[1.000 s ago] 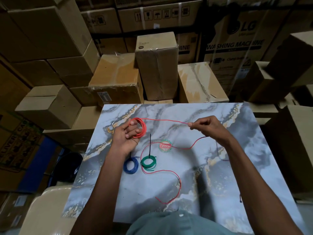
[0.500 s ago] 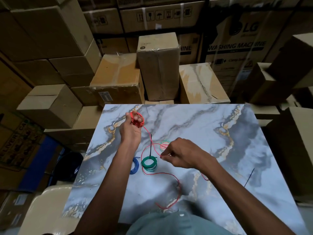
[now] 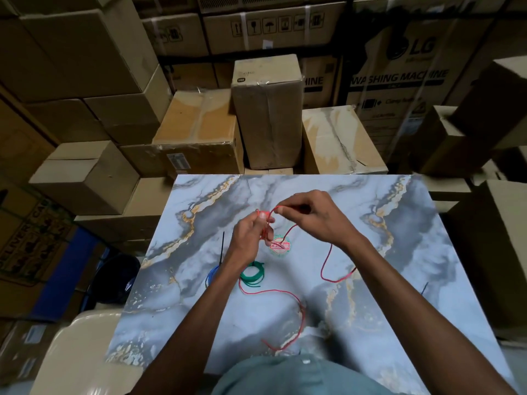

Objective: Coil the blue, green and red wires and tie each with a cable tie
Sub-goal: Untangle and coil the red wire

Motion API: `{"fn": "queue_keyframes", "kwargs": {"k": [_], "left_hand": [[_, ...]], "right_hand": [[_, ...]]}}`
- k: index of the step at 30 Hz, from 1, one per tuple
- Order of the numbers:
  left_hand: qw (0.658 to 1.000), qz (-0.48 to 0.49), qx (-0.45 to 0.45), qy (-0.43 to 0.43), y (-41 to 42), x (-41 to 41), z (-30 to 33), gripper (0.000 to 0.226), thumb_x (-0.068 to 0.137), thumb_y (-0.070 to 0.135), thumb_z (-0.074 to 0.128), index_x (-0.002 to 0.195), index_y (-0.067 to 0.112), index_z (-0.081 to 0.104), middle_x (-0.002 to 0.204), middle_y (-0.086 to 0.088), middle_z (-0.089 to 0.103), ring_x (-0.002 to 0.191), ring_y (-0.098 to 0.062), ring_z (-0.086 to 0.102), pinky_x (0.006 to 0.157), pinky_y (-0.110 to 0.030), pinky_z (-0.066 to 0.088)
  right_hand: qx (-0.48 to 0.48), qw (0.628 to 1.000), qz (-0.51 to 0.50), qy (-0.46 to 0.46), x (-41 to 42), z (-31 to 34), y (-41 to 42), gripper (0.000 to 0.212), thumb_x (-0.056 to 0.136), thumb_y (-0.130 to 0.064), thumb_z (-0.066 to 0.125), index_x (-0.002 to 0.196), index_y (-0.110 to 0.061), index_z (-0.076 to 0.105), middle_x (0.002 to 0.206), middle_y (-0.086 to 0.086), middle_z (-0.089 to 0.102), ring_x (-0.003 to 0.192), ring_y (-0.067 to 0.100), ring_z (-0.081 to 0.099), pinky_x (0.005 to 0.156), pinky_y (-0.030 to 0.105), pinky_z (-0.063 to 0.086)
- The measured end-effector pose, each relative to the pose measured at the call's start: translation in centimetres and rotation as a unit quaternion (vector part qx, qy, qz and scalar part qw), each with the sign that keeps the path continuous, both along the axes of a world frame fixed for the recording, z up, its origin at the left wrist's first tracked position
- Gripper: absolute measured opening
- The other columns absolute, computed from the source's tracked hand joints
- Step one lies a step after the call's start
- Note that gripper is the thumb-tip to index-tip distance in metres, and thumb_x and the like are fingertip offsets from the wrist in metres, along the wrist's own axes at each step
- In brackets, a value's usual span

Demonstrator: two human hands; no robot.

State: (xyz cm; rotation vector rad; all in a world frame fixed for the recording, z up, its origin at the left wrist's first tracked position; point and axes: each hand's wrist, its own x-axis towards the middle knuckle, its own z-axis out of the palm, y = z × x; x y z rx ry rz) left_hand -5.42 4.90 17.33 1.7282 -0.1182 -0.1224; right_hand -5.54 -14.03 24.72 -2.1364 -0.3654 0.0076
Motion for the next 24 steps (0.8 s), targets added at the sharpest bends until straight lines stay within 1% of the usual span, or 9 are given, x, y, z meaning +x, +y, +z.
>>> {"fn": "queue_keyframes", "kwargs": {"k": [2, 5, 8, 11, 13, 16, 19, 22, 24], "left_hand": [[0.999, -0.028, 0.021, 0.009, -0.1, -0.3, 0.1, 0.043, 0.102, 0.041, 0.038, 0.093, 0.01, 0.066, 0.058, -0.003, 0.056, 0.056, -0.016, 0.051, 0.059, -0.031, 0.044], [0.997, -0.068, -0.018, 0.037, -0.3, -0.6, 0.5, 0.047, 0.101, 0.041, 0.04, 0.086, 0.005, 0.066, 0.054, -0.001, 0.043, 0.051, -0.014, 0.039, 0.049, -0.029, 0.034], [0.993, -0.091, -0.03, 0.067, -0.4, -0.7, 1.7, 0.049, 0.099, 0.042, 0.046, 0.078, 0.001, 0.063, 0.05, 0.003, 0.04, 0.047, -0.011, 0.033, 0.045, -0.024, 0.025], [0.99, -0.105, -0.03, 0.091, 0.0, -0.5, 2.9, 0.042, 0.092, 0.039, 0.052, 0.07, 0.003, 0.057, 0.043, 0.009, 0.038, 0.043, -0.01, 0.029, 0.042, -0.018, 0.02], [0.988, -0.1, -0.053, 0.109, 0.7, -0.2, 3.8, 0.038, 0.09, 0.036, 0.055, 0.066, 0.006, 0.055, 0.04, 0.007, 0.034, 0.042, -0.012, 0.03, 0.041, -0.016, 0.021], [0.983, -0.078, -0.094, 0.134, 1.9, 0.2, 4.7, 0.033, 0.085, 0.028, 0.062, 0.061, 0.01, 0.051, 0.038, 0.007, 0.032, 0.036, -0.009, 0.033, 0.04, -0.015, 0.021], [0.969, -0.08, -0.173, 0.156, 2.7, 0.6, 5.3, 0.033, 0.087, 0.022, 0.062, 0.059, 0.012, 0.048, 0.039, 0.007, 0.021, 0.034, -0.008, 0.027, 0.048, -0.019, 0.033], [0.954, -0.057, -0.247, 0.163, 3.6, 0.9, 5.4, 0.042, 0.084, 0.017, 0.064, 0.048, 0.022, 0.044, 0.042, 0.007, 0.013, 0.032, -0.005, 0.019, 0.051, -0.022, 0.036], [0.935, -0.027, -0.31, 0.173, 4.4, 1.3, 5.0, 0.047, 0.078, 0.017, 0.073, 0.049, 0.023, 0.037, 0.042, 0.006, 0.009, 0.03, -0.004, 0.017, 0.05, -0.022, 0.039]], "right_hand": [[0.016, 1.0, -0.018, 0.01, 0.4, -0.7, -0.5, 0.014, 0.095, -0.028, 0.071, 0.099, -0.022, 0.083, 0.088, -0.007, 0.079, 0.082, 0.017, 0.07, 0.075, 0.039, 0.056], [0.032, 0.999, -0.04, 0.017, 1.0, -1.5, -1.1, 0.013, 0.093, -0.03, 0.073, 0.096, -0.023, 0.083, 0.091, -0.014, 0.079, 0.085, 0.014, 0.071, 0.078, 0.041, 0.057], [0.022, 0.998, -0.063, 0.012, 1.5, -2.3, -1.8, 0.014, 0.088, -0.037, 0.077, 0.089, -0.024, 0.083, 0.083, -0.012, 0.078, 0.077, 0.019, 0.068, 0.072, 0.042, 0.055], [-0.003, 0.995, -0.095, -0.009, 1.5, -3.4, -2.8, 0.033, 0.079, -0.054, 0.082, 0.075, -0.022, 0.078, 0.067, -0.005, 0.071, 0.064, 0.019, 0.061, 0.059, 0.032, 0.047], [-0.035, 0.994, -0.104, -0.012, 1.5, -4.3, -3.5, 0.044, 0.075, -0.063, 0.081, 0.068, -0.021, 0.073, 0.055, -0.004, 0.062, 0.054, 0.014, 0.054, 0.054, 0.028, 0.041], [-0.126, 0.986, -0.104, -0.026, 1.7, -6.4, -4.8, 0.041, 0.085, -0.056, 0.077, 0.063, -0.023, 0.064, 0.047, -0.005, 0.051, 0.048, 0.013, 0.045, 0.053, 0.033, 0.039], [-0.196, 0.972, -0.127, -0.029, 1.6, -8.9, -6.5, 0.039, 0.09, -0.053, 0.071, 0.069, -0.021, 0.067, 0.054, -0.006, 0.057, 0.058, 0.02, 0.058, 0.056, 0.035, 0.045], [-0.186, 0.966, -0.179, -0.006, 1.2, -10.7, -8.9, 0.05, 0.09, -0.067, 0.058, 0.073, -0.021, 0.07, 0.053, -0.005, 0.062, 0.058, 0.021, 0.062, 0.054, 0.034, 0.045], [-0.15, 0.965, -0.212, 0.017, 0.9, -11.3, -10.4, 0.051, 0.088, -0.068, 0.06, 0.071, -0.021, 0.071, 0.052, -0.005, 0.064, 0.057, 0.017, 0.064, 0.055, 0.033, 0.047]]}}
